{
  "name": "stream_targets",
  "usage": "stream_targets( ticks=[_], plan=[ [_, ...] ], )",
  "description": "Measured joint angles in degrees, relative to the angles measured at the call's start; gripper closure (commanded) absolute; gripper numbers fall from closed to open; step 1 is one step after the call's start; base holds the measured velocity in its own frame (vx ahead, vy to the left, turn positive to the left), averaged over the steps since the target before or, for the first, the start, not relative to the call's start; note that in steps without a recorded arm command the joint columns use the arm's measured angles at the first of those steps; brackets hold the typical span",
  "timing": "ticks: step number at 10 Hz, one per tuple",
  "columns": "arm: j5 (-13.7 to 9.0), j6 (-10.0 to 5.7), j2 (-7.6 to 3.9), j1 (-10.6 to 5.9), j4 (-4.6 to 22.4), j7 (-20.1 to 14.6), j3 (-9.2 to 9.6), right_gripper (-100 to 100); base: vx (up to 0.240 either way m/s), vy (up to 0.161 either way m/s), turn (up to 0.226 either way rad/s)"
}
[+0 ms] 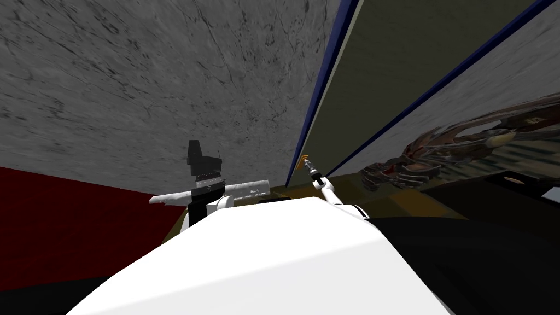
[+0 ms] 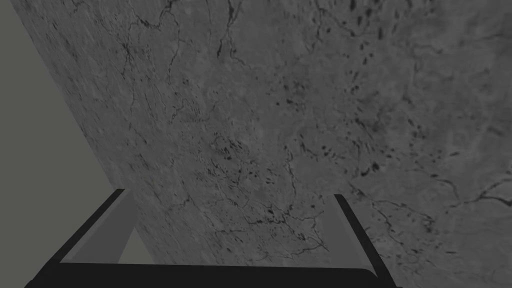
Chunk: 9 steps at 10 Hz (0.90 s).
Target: Pull the door open
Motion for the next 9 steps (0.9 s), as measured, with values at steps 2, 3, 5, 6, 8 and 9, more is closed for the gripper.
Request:
stream_targets(
  ticks=[2,3,5,6,8,9],
  plan=[
    [-1.83,0.56,0.53,-0.12,-0.34,-2.46,0.46,100,-0.069,-0.077,0.103],
    [-2.89,0.86,0.75,-0.25,-0.53,-3.81,0.62,100,-0.087,-0.08,0.1],
    [-5.26,0.86,1.28,-0.87,-0.05,-6.46,0.77,100,-0.103,-0.091,0.114],
    [-6.42,1.31,1.53,-0.53,-0.8,-8.07,1.01,100,-0.071,-0.091,0.126],
    [-9.12,0.68,1.97,-2.07,1.48,-10.97,1.17,100,-0.078,-0.078,0.078],
    [-9.76,0.98,2.01,-1.96,0.64,-12.05,1.24,100,-0.075,-0.045,0.062]
  ],
)
